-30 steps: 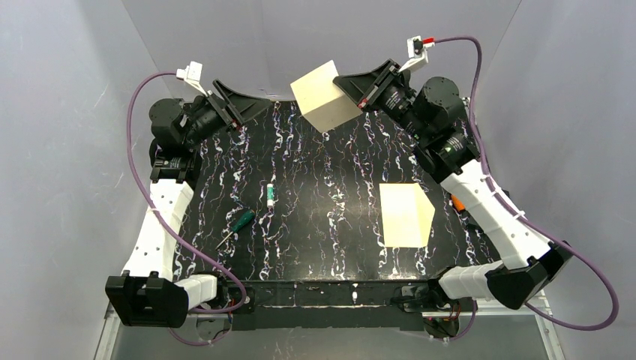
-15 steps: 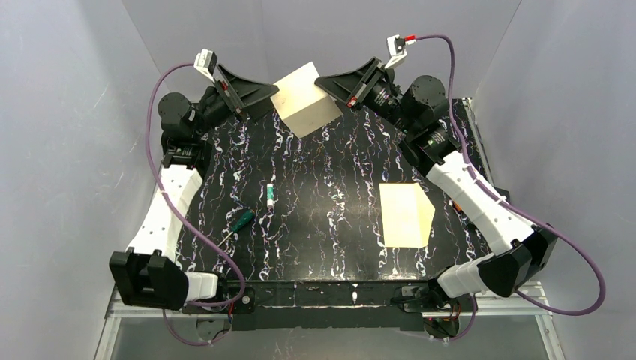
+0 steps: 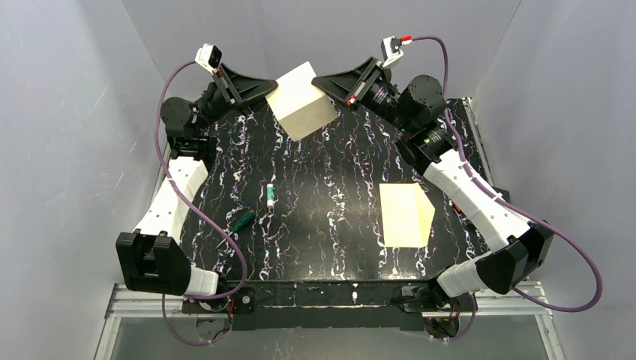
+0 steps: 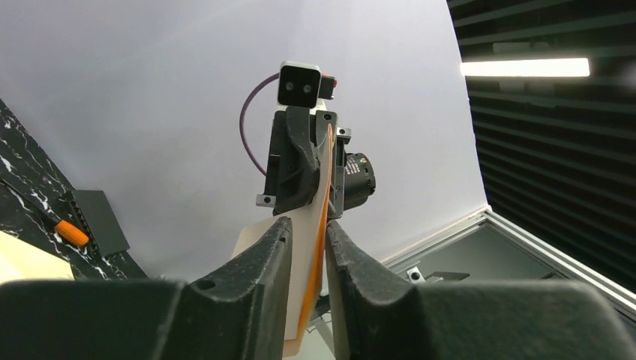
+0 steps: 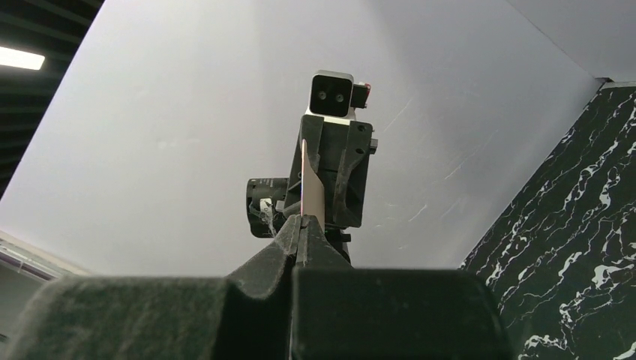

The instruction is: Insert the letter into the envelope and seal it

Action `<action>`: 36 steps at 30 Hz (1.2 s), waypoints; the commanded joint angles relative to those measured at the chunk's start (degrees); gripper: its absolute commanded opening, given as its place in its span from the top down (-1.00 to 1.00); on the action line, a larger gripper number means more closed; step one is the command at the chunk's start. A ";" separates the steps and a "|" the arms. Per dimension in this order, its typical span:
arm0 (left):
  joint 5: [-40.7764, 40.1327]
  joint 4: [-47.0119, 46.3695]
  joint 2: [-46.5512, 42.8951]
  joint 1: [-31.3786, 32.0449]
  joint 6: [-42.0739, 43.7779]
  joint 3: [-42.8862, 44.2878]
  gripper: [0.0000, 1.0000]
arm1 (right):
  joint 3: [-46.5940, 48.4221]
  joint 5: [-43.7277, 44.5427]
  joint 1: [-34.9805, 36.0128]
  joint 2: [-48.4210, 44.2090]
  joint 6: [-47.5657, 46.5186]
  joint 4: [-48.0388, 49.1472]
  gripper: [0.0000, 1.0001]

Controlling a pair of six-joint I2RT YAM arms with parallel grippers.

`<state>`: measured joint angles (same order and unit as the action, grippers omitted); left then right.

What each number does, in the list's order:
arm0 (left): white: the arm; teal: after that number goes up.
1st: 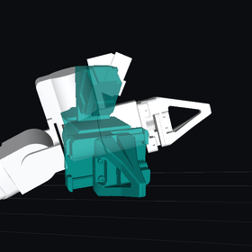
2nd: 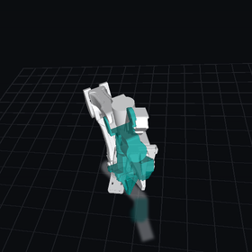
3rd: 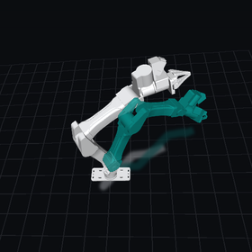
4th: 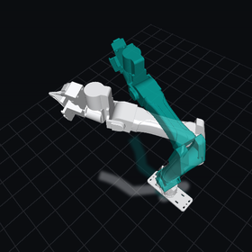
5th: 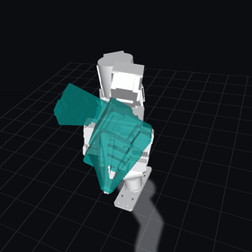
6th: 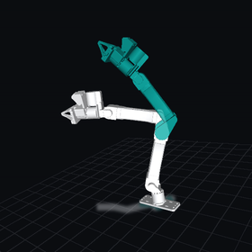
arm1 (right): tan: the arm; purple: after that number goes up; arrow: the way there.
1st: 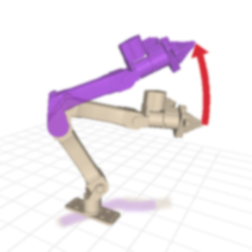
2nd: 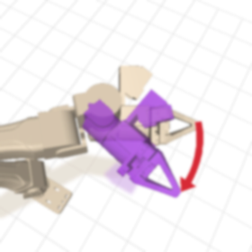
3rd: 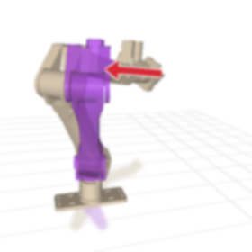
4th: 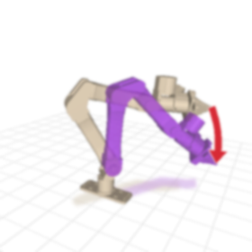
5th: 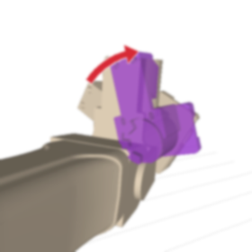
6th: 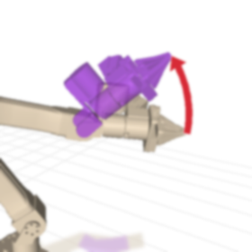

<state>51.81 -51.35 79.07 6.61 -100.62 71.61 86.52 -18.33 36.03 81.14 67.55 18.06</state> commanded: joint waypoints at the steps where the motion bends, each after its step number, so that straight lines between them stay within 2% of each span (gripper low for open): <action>1: 1.60 -2.27 -2.60 0.25 1.32 0.08 0.60 | 2.45 -0.85 -0.04 -0.28 -2.10 0.23 0.97; 4: 1.38 -0.01 -3.53 0.24 3.73 -0.74 0.74 | 3.22 -0.71 0.00 -0.30 -3.59 -1.84 0.97; 7: 1.30 1.11 -3.80 0.29 5.85 -0.39 1.00 | 3.77 -0.43 0.00 -0.25 -4.81 -3.93 0.97; 9: 0.68 2.16 -4.06 0.25 7.22 -0.11 1.00 | 3.89 0.69 0.00 -0.55 -5.55 -5.99 0.60; 11: -0.64 2.96 -4.44 0.31 8.65 0.09 1.00 | 3.50 2.39 0.00 -1.39 -6.39 -7.71 0.35; 13: -2.30 3.63 -4.85 0.25 10.14 0.15 1.00 | 3.07 4.63 0.00 -2.64 -7.60 -10.14 -0.11; 15: -3.80 4.71 -5.31 0.24 13.08 0.27 1.00 | 2.45 7.67 0.00 -4.13 -8.74 -12.87 -0.48; 17: -5.74 6.98 -6.00 0.25 16.95 -0.33 1.00 | 1.50 10.02 0.00 -5.45 -9.30 -14.51 -0.64; 22: -12.25 9.86 -7.27 0.27 24.25 -2.58 1.00 | -3.13 9.65 0.00 -7.22 -5.93 -12.95 -0.66; 30: -12.70 10.04 -6.94 0.24 23.61 -1.50 1.00 | -7.43 3.97 -0.04 -4.78 6.45 -2.43 -0.70; 33: -10.78 10.04 -6.42 0.24 21.40 -0.97 1.00 | -8.43 1.58 0.00 -2.63 11.43 4.64 -0.60; 36: -9.67 10.04 -6.42 0.24 19.65 -1.20 1.00 | -8.27 -0.26 0.18 0.06 14.42 11.84 -0.39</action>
<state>40.23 -40.16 74.26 6.61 -79.11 69.63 78.06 -14.94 36.03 79.00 75.16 15.46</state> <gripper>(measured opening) 0.008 0.747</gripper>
